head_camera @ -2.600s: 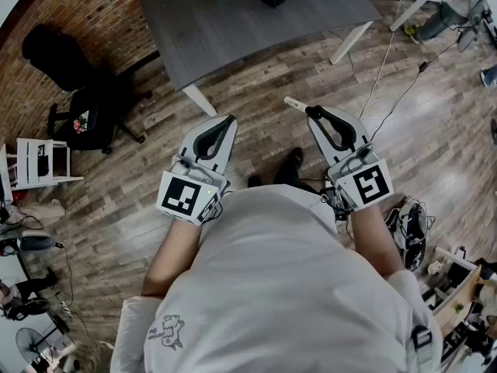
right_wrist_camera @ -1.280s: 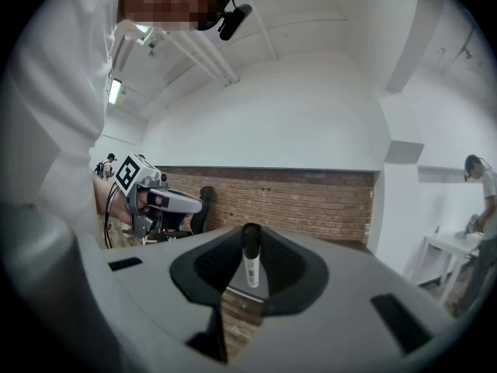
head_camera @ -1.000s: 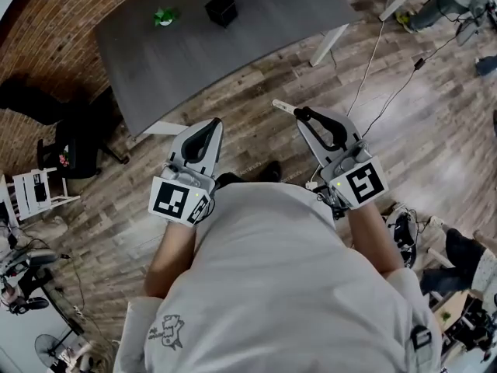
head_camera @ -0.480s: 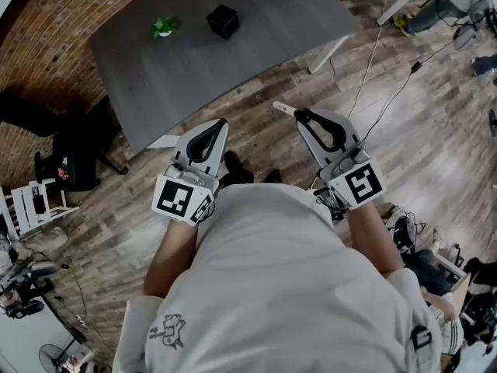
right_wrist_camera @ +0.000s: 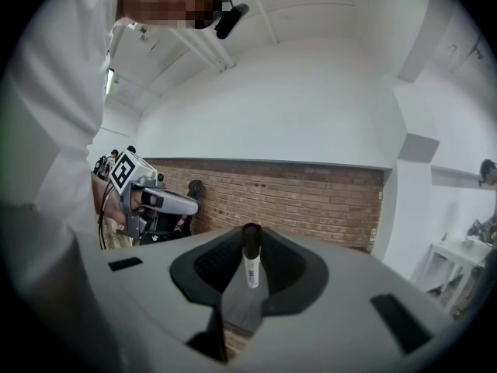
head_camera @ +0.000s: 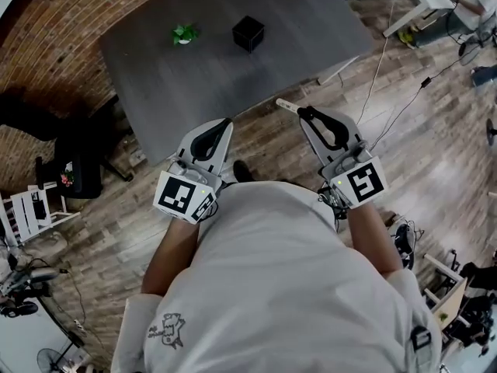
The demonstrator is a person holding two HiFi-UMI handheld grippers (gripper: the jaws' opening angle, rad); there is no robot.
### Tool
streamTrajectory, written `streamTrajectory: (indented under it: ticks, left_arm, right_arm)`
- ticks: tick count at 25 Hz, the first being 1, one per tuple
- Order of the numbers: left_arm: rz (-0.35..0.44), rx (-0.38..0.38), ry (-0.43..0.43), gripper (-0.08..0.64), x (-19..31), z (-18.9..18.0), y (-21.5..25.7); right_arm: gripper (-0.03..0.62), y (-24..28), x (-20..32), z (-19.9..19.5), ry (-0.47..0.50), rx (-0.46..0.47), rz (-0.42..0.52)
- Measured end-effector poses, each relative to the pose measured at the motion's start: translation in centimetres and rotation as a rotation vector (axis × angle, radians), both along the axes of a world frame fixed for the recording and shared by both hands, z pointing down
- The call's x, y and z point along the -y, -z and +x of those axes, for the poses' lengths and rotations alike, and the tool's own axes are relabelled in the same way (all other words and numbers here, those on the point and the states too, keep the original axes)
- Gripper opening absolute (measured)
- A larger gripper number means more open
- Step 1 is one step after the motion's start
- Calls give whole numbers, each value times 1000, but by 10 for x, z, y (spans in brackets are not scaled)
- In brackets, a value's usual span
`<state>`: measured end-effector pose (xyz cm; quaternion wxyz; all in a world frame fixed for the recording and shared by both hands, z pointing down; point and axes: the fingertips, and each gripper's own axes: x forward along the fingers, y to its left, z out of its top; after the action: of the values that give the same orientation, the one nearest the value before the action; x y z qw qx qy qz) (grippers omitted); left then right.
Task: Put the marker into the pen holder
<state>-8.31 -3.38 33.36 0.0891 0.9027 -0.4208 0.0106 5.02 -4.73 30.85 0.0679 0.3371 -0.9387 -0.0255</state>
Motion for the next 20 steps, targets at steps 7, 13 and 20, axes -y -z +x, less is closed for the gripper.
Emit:
streamTrajectory:
  ticks: [7,13,20]
  left_arm:
    - [-4,-17,-16,11,11,-37,-3]
    - [-30,-27,24,11,22,-53,-20]
    - [-67,-25,87,11,54,-64,-33]
  right_arm:
    - [77,0,26,-37,-5,-26,23]
    - [77,-12,42,-57,44,-45,10]
    - [77,-17,86,-65,95,-43,-16]
